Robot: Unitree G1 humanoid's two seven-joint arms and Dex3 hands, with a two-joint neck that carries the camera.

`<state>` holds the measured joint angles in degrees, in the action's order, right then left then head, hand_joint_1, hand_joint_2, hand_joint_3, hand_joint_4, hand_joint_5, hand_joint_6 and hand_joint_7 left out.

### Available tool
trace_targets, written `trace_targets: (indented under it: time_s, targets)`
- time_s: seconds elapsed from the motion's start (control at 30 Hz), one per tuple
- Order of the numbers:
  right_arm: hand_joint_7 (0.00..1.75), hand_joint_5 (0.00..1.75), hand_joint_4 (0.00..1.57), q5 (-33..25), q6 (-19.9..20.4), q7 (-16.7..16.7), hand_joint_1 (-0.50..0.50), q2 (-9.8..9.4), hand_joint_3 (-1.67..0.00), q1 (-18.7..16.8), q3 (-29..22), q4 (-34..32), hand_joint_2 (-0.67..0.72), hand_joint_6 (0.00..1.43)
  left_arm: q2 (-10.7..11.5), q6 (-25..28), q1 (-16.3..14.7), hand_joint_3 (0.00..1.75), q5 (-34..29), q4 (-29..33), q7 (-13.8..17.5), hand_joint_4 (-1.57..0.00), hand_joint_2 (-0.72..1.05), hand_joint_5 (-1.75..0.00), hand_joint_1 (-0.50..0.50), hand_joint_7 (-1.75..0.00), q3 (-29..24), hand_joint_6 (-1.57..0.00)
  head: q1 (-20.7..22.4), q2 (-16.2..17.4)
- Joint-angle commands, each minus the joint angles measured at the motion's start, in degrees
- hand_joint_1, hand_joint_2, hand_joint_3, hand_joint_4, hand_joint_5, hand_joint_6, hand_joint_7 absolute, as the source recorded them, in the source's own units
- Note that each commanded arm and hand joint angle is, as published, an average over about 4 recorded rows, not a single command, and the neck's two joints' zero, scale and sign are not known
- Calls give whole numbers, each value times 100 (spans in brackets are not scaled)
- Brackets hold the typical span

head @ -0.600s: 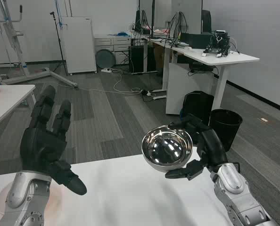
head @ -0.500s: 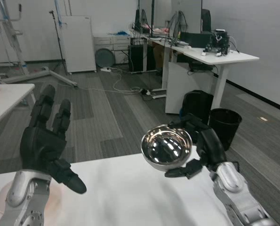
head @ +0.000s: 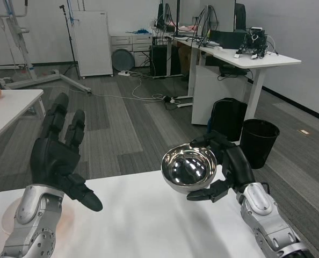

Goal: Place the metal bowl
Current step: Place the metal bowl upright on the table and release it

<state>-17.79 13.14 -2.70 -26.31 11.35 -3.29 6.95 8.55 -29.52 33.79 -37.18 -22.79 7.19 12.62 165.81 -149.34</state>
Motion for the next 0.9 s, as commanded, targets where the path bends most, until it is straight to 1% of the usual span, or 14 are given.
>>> trace_targets:
  time_s: [0.03, 0.1, 0.17, 0.2, 0.3, 0.37, 0.47, 0.53, 0.63, 0.77, 0.83, 0.9]
  targets:
    - [108, 107, 157, -10, -42, -20, 6, -2, -103, 107, 22, 80, -38, 128, -25, -28, 108, 0, -9, -105, 28, 0, -66, 0, -50, -21, -5, 0, -7, 65]
    - [105, 107, 157, 28, -57, -17, 6, -21, -103, 109, 59, 116, -38, 128, -36, -28, 117, 0, -9, -123, 28, 0, -68, 0, -50, -21, -5, 0, -5, 148]
    - [105, 107, 157, 89, -81, -13, 6, -37, -103, 107, 85, 135, -41, 128, -45, -28, 119, 0, -9, -129, 28, 0, -70, 0, -50, -21, -5, 0, 9, 266]
    - [105, 107, 157, 135, -92, -11, 7, -43, -103, 104, 107, 160, -41, 128, -49, -28, 119, 0, -9, -129, 28, 0, -70, 0, -50, -21, -5, 0, 23, 358]
    - [106, 107, 157, 184, -70, 51, 6, -59, -103, 104, 237, 324, -41, 128, -56, -28, 119, 0, -9, -129, 28, 0, -72, 0, -50, -21, -5, 0, 75, 673]
    - [110, 107, 157, 184, 0, 169, 5, -85, -103, 104, 386, 544, -41, 128, -60, -28, 119, 0, -9, -129, 28, 0, -70, 0, -50, -21, -5, 0, 95, 865]
    - [112, 107, 157, 197, 187, 244, 4, -120, -103, 98, 602, 889, -41, 128, -67, -28, 106, 0, -9, -127, 28, 0, -70, 0, -50, -21, 2, 0, 82, 1060]
    - [112, 107, 157, 208, 328, 246, 4, -136, -103, 96, 742, 1118, -41, 128, -75, -30, 84, 0, -9, -118, 28, 0, -68, 0, -50, -21, 6, 0, 58, 1137]
    - [112, 107, 157, 228, 554, 240, 4, -147, -103, 96, 922, 1419, -41, 128, -91, -36, 35, 0, -9, -81, 28, 0, -70, 0, -50, -21, 13, 0, 1, 1219]
    - [112, 107, 157, 285, 840, 209, 4, -191, -103, 96, 1182, 1739, -41, 128, -91, -32, -22, 0, -9, -33, 20, 0, -72, 0, -50, -21, 13, 0, -14, 1240]
    - [112, 107, 157, 289, 923, 209, 4, -208, -103, 96, 1300, 1854, -41, 128, -91, -36, -44, 0, -9, -15, 20, 0, -72, 0, -50, -21, 22, 0, -13, 1238]
    - [112, 107, 157, 291, 976, 209, 6, -215, -103, 96, 1386, 1922, -41, 128, -91, -34, -61, 0, -9, 0, 20, 0, -72, 0, -50, -21, 30, 0, -21, 1227]
